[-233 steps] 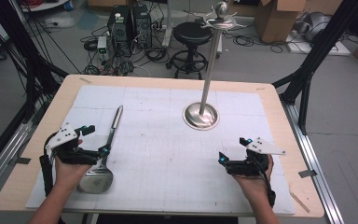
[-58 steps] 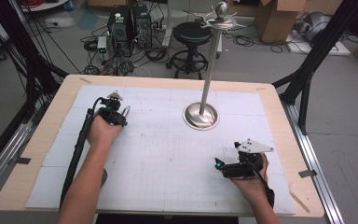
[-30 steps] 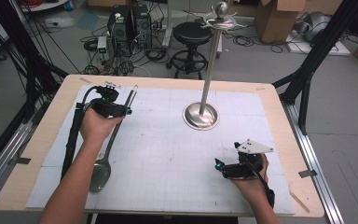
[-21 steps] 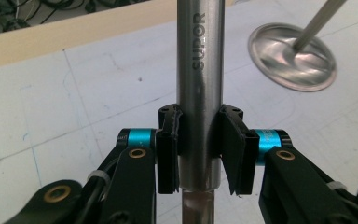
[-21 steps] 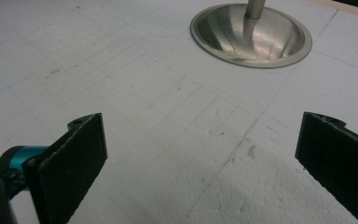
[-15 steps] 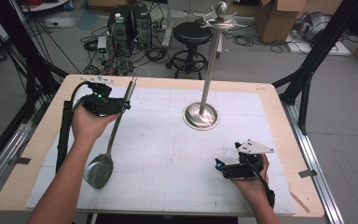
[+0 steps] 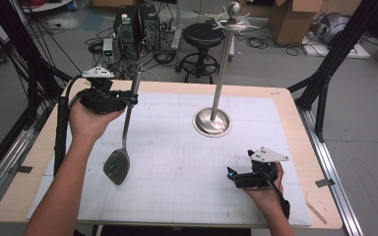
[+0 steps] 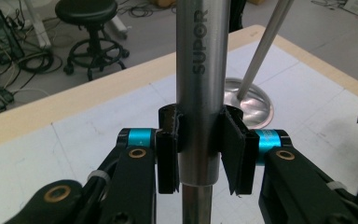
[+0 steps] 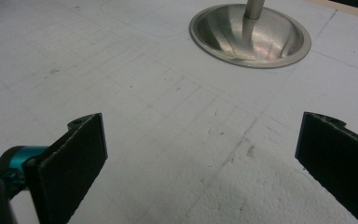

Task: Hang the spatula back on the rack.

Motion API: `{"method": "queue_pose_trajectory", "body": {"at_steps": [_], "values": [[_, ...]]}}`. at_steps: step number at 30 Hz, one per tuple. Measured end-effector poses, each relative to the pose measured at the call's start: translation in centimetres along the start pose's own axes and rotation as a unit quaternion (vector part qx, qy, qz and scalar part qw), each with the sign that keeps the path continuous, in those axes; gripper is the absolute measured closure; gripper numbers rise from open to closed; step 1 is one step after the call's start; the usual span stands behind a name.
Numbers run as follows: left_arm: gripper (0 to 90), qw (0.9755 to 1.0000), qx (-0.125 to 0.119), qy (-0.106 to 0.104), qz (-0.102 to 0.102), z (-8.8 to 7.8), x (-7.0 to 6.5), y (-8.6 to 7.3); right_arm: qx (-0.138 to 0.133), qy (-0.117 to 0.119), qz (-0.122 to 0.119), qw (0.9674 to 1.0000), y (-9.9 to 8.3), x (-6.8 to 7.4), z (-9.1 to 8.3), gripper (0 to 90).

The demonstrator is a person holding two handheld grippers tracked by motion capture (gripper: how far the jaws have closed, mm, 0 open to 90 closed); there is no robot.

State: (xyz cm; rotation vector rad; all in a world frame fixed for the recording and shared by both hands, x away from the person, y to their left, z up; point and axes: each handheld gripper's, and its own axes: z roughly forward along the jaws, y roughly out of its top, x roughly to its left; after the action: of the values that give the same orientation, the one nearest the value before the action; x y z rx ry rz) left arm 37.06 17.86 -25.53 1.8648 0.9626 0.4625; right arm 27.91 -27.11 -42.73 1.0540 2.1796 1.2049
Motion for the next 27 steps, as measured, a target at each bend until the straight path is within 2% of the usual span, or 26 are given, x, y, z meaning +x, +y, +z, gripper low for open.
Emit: {"method": "queue_pose_trajectory", "body": {"at_steps": [6, 17, 24, 27], "values": [[69.1, 0.9998, -0.013, -0.008, 0.015, -0.2, -0.5, 1.0, 0.000, -0.001, 0.000, 1.0000, 0.0, 0.0, 0.0, 0.5], [69.2, 0.9987, -0.032, -0.030, 0.026, -0.1, -0.8, 2.5, -0.001, -0.003, -0.003, 1.0000, 0.0, 0.0, 0.0, 0.5], [69.1, 0.9966, -0.043, -0.053, 0.047, -0.2, -1.3, 4.3, -0.001, -0.003, -0.002, 1.0000, 0.0, 0.0, 0.0, 0.6], [69.1, 0.9962, -0.043, -0.053, 0.054, -0.3, -1.6, 5.2, 0.000, -0.003, -0.001, 1.0000, 0.0, 0.0, 0.0, 0.6]]}}
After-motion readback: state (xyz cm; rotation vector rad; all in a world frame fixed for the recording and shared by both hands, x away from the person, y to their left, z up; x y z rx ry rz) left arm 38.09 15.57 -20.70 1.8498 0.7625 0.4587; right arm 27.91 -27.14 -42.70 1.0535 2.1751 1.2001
